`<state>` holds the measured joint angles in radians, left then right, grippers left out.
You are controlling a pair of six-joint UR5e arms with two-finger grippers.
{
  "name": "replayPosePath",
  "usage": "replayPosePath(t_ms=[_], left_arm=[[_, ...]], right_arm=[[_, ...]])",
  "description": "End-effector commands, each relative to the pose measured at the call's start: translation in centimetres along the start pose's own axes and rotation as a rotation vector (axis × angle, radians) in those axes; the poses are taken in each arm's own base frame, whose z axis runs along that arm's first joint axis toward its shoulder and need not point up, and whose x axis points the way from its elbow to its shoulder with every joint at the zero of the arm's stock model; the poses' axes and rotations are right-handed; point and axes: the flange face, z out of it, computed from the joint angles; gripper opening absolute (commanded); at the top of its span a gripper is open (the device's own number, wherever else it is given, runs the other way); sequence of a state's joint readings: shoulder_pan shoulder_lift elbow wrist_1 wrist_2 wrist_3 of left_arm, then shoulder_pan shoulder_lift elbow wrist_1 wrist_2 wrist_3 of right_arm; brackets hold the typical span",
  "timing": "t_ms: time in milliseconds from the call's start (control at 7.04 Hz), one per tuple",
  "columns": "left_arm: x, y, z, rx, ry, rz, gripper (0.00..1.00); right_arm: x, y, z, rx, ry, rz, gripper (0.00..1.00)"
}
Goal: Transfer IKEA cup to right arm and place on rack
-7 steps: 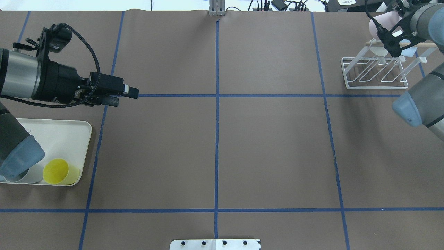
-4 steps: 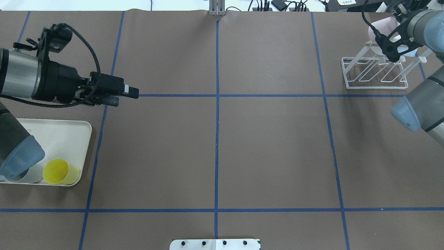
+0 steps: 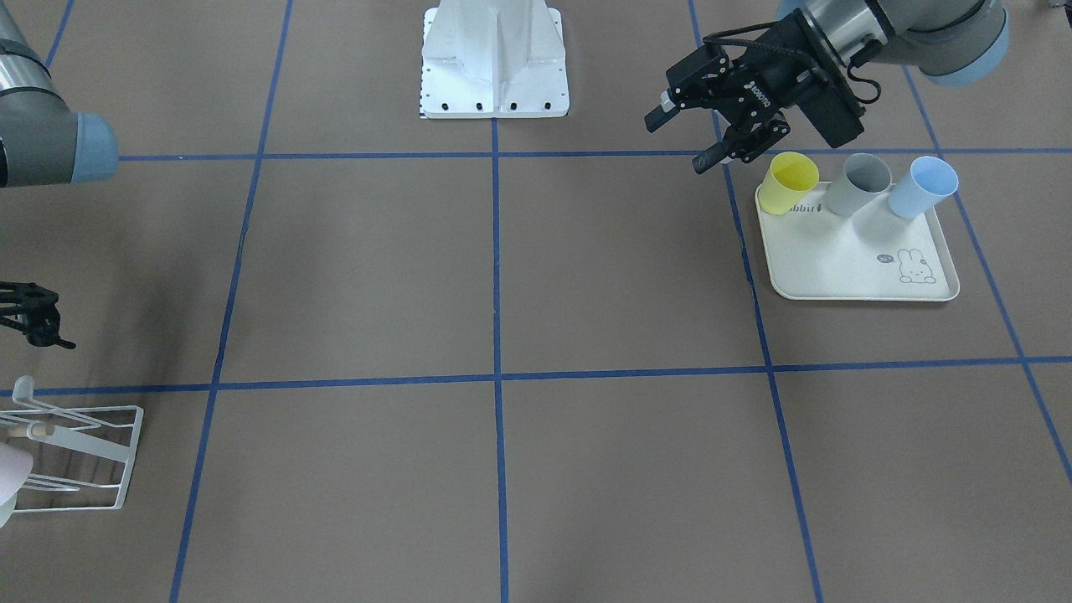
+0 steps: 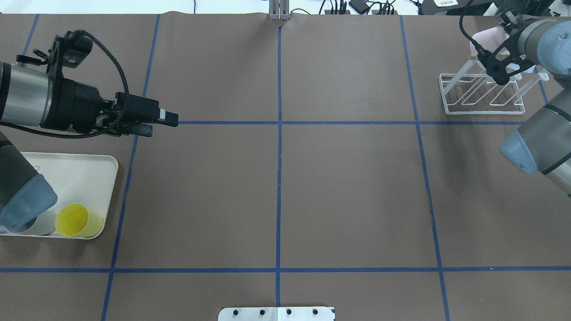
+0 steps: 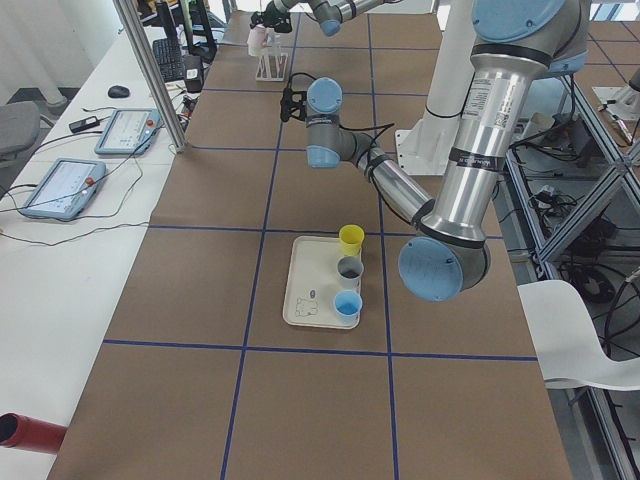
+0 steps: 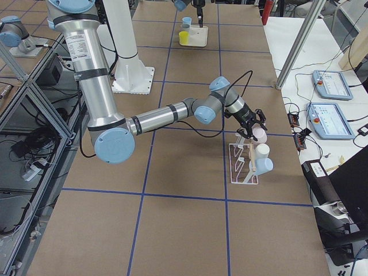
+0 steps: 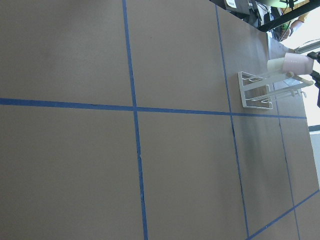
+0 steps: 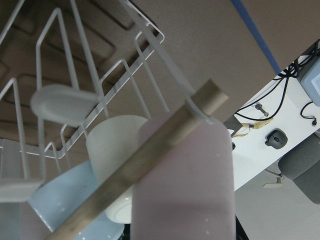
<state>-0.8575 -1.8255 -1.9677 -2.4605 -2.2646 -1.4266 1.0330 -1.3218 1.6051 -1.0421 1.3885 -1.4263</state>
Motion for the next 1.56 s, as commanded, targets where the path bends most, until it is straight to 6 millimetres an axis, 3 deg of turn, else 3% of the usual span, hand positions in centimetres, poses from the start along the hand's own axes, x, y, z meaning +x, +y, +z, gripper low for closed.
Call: replayPosePath(t_ms=[0, 284, 710, 994, 1136, 1420], left_arm=[[0.0, 0.0, 0.0, 0.0, -0.001, -0.001, 1.0], [0.0, 0.0, 0.1, -0.001, -0.001, -0.001, 1.0], [0.0, 0.0, 0.0, -0.001, 0.0, 0.0, 1.0], [-0.5, 0.0, -0.5, 0.004, -0.007, 0.008, 1.0], [-2.0, 0.3, -1.3, 0.008, -0.033, 0.084, 1.0], [-8.4, 0.6, -4.5, 0.029, -0.145, 0.234, 1.0]], right_arm=[[0.0, -0.5, 0.1, -0.016, 0.005, -0.002, 0.69], [0.0, -0.5, 0.0, -0.015, 0.011, 0.009, 0.98], [0.9, -0.4, -1.0, -0.009, 0.034, 0.016, 0.98], [2.9, -0.3, -4.3, 0.037, 0.092, 0.194, 0.99], [3.4, -0.6, -5.9, 0.101, 0.103, 0.382, 1.0], [2.1, -1.0, -9.0, 0.236, 0.067, 0.782, 1.0]])
